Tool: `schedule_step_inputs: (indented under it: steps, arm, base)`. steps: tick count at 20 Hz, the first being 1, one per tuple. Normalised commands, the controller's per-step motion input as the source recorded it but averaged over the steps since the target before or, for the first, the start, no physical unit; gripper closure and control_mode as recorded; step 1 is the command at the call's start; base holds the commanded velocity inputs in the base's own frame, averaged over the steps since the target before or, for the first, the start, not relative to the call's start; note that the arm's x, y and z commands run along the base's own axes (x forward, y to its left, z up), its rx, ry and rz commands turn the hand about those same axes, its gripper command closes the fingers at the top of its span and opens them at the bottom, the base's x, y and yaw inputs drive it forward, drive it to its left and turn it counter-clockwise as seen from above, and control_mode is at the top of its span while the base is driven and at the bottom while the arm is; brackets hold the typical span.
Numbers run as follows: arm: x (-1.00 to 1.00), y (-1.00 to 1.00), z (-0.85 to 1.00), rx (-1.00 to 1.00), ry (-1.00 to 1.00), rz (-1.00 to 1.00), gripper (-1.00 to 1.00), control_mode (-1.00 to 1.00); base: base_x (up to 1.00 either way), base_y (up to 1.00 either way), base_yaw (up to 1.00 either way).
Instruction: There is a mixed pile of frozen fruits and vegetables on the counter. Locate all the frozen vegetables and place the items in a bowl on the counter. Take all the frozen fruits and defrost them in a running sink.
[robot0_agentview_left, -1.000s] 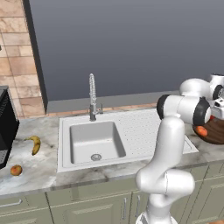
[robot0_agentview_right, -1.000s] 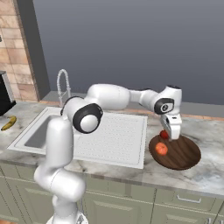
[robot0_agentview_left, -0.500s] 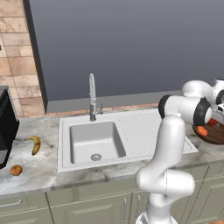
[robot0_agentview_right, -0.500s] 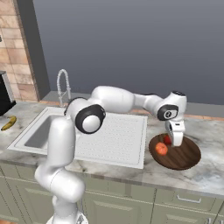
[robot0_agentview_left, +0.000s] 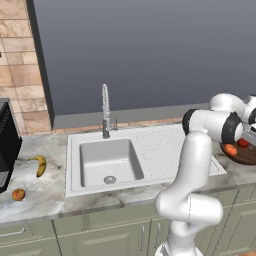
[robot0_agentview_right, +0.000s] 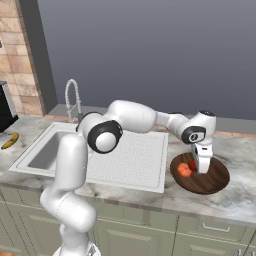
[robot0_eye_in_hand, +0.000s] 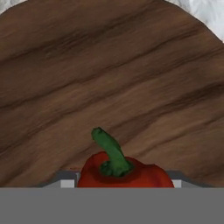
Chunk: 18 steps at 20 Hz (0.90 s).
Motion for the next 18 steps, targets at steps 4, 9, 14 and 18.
schedule_step_inputs:
  steps: [4,9,14,18]
  arm:
    - [-0.02,-0.03,-0.13,-0.02,0.0,-0.06,1.0,-1.0]
    - [-0.01,-0.05,-0.15,-0.01,0.0,-0.06,1.0,-1.0]
    - [-0.01,-0.08,-0.14,-0.01,0.0,-0.05,1.0,-1.0]
    - [0.0,-0.09,-0.12,-0.01,0.0,-0.05,1.0,-1.0]
  base:
    - [0.0,0.0,0.0]
    - [0.0,0.0,0.0]
    - [0.0,0.0,0.0]
    - [0.0,0.0,0.0]
